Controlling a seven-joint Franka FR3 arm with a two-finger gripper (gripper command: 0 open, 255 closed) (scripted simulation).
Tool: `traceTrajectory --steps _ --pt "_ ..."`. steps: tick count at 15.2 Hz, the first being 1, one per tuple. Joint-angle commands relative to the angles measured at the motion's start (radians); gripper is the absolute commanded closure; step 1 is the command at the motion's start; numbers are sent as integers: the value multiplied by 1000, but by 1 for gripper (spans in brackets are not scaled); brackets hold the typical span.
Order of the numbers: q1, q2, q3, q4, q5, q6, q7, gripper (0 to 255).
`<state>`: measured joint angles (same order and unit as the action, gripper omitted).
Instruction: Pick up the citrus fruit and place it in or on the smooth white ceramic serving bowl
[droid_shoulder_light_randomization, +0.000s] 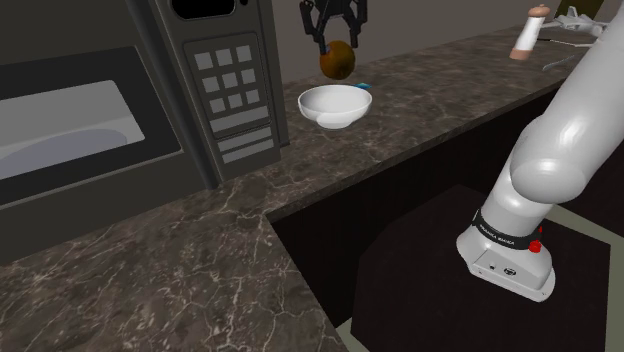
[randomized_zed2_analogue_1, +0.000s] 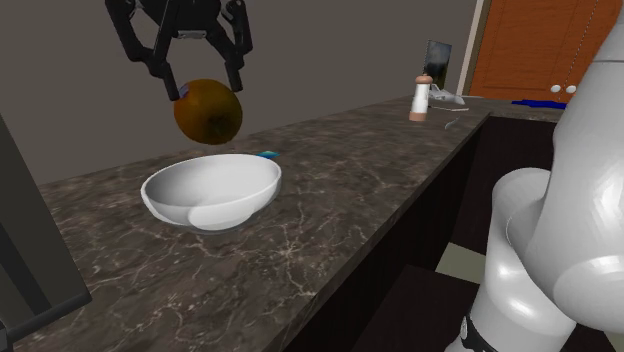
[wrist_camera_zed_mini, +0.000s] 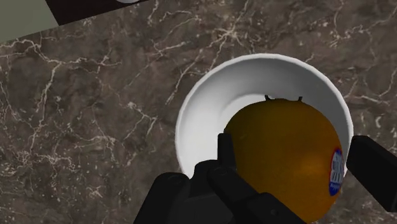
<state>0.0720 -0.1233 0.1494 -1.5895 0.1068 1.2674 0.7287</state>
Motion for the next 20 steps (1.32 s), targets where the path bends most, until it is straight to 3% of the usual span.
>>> traceTrajectory --steps 1,13,20 --pt "0 -16 0 -43 2 27 -2 255" --pt "1 -58 1 -252 5 194 -19 255" --pt "1 -58 1 -253 5 195 -19 255"
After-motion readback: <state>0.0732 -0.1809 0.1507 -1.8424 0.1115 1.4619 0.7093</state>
